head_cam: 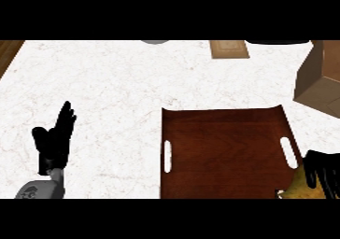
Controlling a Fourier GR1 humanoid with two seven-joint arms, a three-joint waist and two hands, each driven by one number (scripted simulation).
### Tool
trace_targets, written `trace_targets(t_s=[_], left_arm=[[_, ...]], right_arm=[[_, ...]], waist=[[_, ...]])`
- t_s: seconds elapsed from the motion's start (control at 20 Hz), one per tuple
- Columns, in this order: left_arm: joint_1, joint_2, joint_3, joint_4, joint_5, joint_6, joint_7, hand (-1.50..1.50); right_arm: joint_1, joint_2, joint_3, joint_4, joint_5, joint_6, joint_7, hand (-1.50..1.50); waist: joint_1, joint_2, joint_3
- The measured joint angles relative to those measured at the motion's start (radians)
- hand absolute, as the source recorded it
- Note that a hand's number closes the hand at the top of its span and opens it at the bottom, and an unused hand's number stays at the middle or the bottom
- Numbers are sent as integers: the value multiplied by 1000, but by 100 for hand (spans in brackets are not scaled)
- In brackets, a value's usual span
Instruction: Pick the pear from the tray and place it in the cardboard box
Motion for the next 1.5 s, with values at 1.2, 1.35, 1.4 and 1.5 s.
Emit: trace_targets(t_s=[1.2, 1.35, 1.4, 1.5], left_arm=[[-15, -22, 14, -9, -33, -29, 13, 0], [-19, -25, 12, -13, -42, -26, 24, 0], [-16, -24, 15, -13, -37, -35, 17, 0], [-25, -26, 16, -9, -39, -35, 22, 0]], right_arm=[[-463, -121, -531, 613, -191, 44, -289, 150], [-533, -136, -515, 787, -160, -4, -380, 150], [-564, -136, -499, 843, -140, -24, -399, 150], [-620, -143, -489, 975, -117, -63, -462, 150]], waist=[[30, 7, 2], [33, 8, 1], [35, 9, 2], [39, 10, 2]])
